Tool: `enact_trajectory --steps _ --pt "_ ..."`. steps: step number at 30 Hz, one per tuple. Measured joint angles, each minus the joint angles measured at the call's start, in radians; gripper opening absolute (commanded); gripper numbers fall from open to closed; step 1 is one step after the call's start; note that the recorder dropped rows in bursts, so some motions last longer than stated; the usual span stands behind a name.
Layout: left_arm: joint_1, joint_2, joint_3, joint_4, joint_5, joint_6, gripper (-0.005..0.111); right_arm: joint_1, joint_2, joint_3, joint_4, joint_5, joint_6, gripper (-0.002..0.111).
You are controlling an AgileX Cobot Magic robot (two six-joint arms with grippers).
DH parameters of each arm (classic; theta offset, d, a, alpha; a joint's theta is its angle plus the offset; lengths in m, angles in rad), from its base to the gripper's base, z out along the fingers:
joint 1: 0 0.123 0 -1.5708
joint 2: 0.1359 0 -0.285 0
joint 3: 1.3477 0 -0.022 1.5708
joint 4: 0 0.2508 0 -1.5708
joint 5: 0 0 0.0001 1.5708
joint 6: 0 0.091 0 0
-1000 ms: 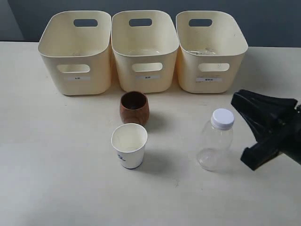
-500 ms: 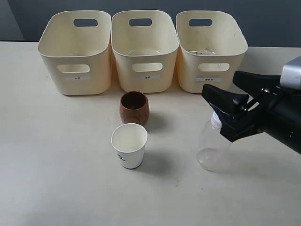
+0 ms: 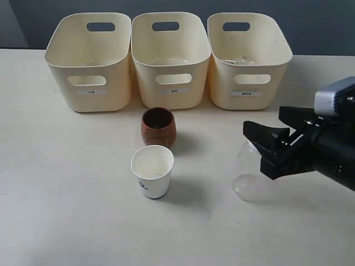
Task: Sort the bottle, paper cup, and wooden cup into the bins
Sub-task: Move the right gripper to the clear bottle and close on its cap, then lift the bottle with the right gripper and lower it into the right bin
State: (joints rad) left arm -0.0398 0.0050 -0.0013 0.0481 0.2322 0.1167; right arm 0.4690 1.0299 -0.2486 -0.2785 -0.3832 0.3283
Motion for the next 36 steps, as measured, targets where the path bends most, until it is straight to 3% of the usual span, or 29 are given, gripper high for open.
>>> enact_trajectory --steps 25,36 --pt "0.0 0.0 0.0 0.0 0.0 0.0 0.0 0.006 0.063 0.0 -0.002 0.111 0.03 0.068" --pt "0.0 0.0 0.0 0.0 0.0 0.0 0.0 0.006 0.174 0.0 -0.001 -0.004 0.033 0.068"
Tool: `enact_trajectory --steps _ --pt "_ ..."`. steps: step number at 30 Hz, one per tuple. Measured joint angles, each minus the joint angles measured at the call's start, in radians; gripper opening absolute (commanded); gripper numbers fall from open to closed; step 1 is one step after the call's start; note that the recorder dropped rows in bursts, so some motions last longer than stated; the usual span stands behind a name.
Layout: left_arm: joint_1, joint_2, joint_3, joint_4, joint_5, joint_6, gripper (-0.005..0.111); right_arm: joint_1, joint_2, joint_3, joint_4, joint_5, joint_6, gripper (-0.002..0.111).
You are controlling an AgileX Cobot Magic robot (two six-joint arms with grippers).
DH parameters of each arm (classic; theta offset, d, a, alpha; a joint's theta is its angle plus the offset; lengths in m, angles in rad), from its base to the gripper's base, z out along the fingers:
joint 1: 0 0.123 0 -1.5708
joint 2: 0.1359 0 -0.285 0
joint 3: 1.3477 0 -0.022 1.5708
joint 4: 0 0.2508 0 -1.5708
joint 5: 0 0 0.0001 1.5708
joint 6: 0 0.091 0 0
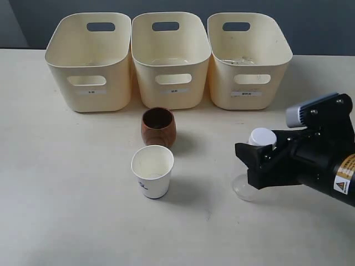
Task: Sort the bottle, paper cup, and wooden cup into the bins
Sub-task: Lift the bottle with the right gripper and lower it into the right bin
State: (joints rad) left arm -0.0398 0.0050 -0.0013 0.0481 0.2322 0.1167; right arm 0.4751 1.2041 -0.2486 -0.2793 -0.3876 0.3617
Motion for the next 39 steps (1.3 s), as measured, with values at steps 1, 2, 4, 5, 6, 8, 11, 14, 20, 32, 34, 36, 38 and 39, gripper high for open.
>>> enact_trajectory --steps 1,2,4,5,6,8,11,14,20,32,34,36,38,39 --pt "0.0 0.0 0.0 0.0 0.0 0.0 0.0 0.0 0.007 0.0 0.0 -0.003 0.0 0.067" --pt "0.0 0.0 0.0 0.0 0.0 0.0 0.0 0.0 0.012 0.0 0.0 -0.008 0.0 0.064" --pt "0.0 0.0 0.0 0.0 0.0 0.0 0.0 0.0 0.025 0.0 0.0 -0.017 0.0 0.059" --pt "0.0 0.0 0.0 0.0 0.0 0.0 0.0 0.0 0.03 0.0 0.0 -0.019 0.0 0.055" --pt "0.0 0.0 0.0 0.0 0.0 0.0 0.0 0.0 0.036 0.0 0.0 -0.021 0.0 0.05" --pt "0.0 0.0 0.0 0.0 0.0 0.0 0.0 0.0 0.047 0.0 0.0 -0.039 0.0 0.04" --pt "0.0 0.0 0.0 0.0 0.0 0.0 0.0 0.0 0.061 -0.003 0.0 -0.072 0.0 0.028" --pt "0.0 0.0 0.0 0.0 0.0 0.0 0.0 0.0 0.072 -0.003 0.0 -0.091 0.0 0.016" --pt "0.0 0.0 0.0 0.0 0.0 0.0 0.0 0.0 0.083 -0.003 0.018 -0.118 0.0 -0.001" --pt "0.0 0.0 0.0 0.0 0.0 0.0 0.0 0.004 0.085 -0.053 0.23 -0.265 -0.113 -0.001" --pt "0.0 0.0 0.0 0.0 0.0 0.0 0.0 0.004 0.085 -0.091 0.236 -0.243 -0.125 -0.001" --pt "0.0 0.0 0.0 0.0 0.0 0.0 0.0 0.004 0.087 -0.129 0.244 -0.229 -0.139 -0.001" --pt "0.0 0.0 0.0 0.0 0.0 0.0 0.0 0.004 0.087 -0.176 0.271 -0.222 -0.16 -0.001" --pt "0.0 0.0 0.0 0.0 0.0 0.0 0.0 0.004 0.087 -0.195 0.289 -0.222 -0.17 -0.001"
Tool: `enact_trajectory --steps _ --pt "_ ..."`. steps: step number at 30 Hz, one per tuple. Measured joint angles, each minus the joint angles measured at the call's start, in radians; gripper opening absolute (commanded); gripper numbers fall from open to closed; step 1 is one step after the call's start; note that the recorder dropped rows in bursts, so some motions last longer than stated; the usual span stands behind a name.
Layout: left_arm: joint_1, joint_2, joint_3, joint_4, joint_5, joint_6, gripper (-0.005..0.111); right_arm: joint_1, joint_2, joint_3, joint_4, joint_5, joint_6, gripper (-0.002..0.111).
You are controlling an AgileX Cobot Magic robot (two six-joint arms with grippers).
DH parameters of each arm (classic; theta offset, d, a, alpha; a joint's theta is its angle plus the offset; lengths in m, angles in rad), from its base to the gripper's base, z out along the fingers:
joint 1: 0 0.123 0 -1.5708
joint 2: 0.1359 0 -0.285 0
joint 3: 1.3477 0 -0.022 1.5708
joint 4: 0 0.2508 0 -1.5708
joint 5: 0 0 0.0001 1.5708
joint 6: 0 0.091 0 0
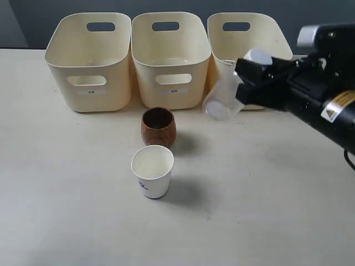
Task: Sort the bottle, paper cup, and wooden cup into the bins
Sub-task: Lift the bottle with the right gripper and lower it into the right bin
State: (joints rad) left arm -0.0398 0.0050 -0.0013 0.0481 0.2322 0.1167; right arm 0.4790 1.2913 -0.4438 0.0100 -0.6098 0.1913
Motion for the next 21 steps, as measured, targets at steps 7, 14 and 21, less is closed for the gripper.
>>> enact_trajectory --steps 7,14,21 --pt "0.0 0.0 0.0 0.0 0.0 0.0 0.0 0.0 0.002 -0.152 0.135 0.033 -0.165 -0.001" --pt "0.0 0.0 0.0 0.0 0.0 0.0 0.0 0.0 0.002 -0.245 0.467 0.052 -0.503 -0.001" --pt "0.0 0.0 0.0 0.0 0.0 0.0 0.0 0.0 0.053 -0.318 0.631 0.05 -0.736 -0.001"
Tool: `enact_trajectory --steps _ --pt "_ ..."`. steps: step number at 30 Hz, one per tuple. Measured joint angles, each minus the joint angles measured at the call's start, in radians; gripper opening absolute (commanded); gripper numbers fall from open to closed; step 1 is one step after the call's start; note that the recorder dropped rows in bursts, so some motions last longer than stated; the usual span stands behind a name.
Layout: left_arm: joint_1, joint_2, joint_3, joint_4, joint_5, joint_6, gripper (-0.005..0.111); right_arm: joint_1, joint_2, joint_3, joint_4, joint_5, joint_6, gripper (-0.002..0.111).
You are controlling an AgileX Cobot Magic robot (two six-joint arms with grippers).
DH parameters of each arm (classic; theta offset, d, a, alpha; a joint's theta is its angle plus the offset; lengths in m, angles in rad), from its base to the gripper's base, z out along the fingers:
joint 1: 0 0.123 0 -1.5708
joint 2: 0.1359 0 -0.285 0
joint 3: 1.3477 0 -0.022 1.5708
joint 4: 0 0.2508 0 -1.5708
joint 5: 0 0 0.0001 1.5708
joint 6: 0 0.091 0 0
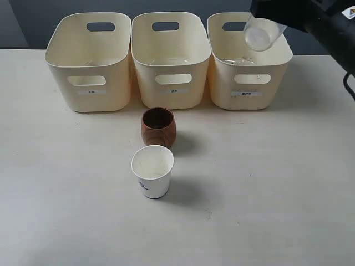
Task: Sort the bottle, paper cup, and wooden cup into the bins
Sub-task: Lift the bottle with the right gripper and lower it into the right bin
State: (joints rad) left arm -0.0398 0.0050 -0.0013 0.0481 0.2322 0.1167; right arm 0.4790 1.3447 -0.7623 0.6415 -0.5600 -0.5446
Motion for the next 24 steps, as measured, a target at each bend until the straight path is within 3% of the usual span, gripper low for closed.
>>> enact_trajectory --steps 15,24 --pt "0.0 0.0 0.0 0.0 0.0 0.0 0.0 0.0 0.28 -0.194 0.072 -0.052 -0.071 -0.001" --pt "0.0 0.0 0.0 0.0 0.0 0.0 0.0 0.0 0.33 -0.206 0.104 -0.125 -0.128 0.0"
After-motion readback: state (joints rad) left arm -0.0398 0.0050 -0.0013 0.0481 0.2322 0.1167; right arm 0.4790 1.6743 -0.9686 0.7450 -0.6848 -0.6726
